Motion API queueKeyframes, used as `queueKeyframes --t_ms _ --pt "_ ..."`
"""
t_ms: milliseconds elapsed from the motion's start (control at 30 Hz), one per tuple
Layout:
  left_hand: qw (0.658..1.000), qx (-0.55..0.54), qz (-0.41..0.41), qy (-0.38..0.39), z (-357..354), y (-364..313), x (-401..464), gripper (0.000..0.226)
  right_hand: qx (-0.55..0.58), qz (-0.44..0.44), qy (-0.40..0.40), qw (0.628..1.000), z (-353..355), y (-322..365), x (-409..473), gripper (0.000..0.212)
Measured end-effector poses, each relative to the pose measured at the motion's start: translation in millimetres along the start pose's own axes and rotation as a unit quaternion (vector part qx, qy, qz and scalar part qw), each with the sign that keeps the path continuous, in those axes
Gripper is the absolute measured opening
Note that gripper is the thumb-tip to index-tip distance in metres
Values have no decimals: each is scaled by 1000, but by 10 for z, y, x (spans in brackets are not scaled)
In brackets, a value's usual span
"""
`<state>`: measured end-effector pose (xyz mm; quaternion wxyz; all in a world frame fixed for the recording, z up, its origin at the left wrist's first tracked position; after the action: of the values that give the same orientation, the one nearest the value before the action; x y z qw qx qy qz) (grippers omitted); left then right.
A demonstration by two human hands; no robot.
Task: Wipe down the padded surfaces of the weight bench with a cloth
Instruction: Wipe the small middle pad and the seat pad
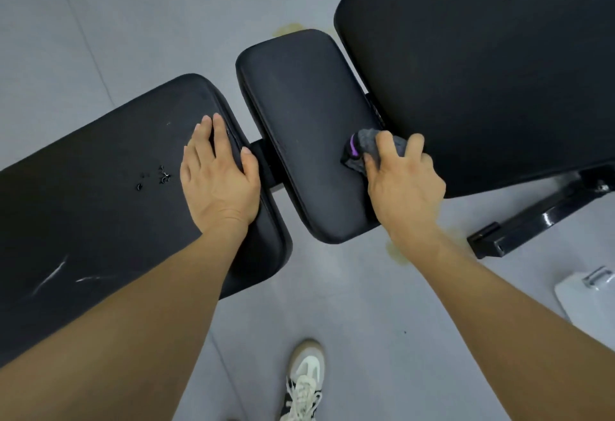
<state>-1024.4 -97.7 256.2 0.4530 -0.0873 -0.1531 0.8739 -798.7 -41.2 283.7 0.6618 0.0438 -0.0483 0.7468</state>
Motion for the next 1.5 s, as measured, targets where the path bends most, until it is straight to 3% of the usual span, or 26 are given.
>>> queueKeyframes --t_ms 167,333,433,533,633,767,1000,1267,1400,1500 --pt "1000 -5 -10 -9 3 29 -15 57 8 -43 37 998 39 24 -398 30" --pt "1000 -13 -11 -21 -7 18 -10 56 -29 0 23 999 94 -7 -100 32" --pt "1000 -8 -12 -26 -8 16 -14 57 -31 -64 62 996 81 -33 116 40" --pt "1000 -3 -16 -24 -21 20 -12 57 -23 -111 35 993 113 102 -88 39" --pt "1000 1 -15 -24 -24 29 -3 57 13 -98 74 992 86 385 -527 35" --pt "1000 -4 -17 -25 -11 19 -20 56 35 -37 58 997 101 356 -532 34" --pt "1000 1 -18 -25 -19 19 -18 56 -2 -152 17 988 29 -46 -125 41" --pt "1000 -5 -8 -21 -16 14 -17 56 29 -55 21 998 66 145 -507 33" --pt "1000 -2 -7 -20 -7 2 -16 56 10 -166 50 985 44 -183 -243 42" --pt "1000 -1 -8 -17 -10 8 -25 56 16 -195 20 981 47 -66 -377 39"
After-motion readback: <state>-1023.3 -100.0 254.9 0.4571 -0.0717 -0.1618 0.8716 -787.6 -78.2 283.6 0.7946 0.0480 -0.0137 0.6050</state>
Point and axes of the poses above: each hand's wrist, its own x-axis towards the middle knuckle, its own z-axis out of the back of the hand, y = z × x, the point moved 5 cm from there along x, towards the middle knuckle, and after that the axes turned 1 degree about z, right-handed, at the moved point
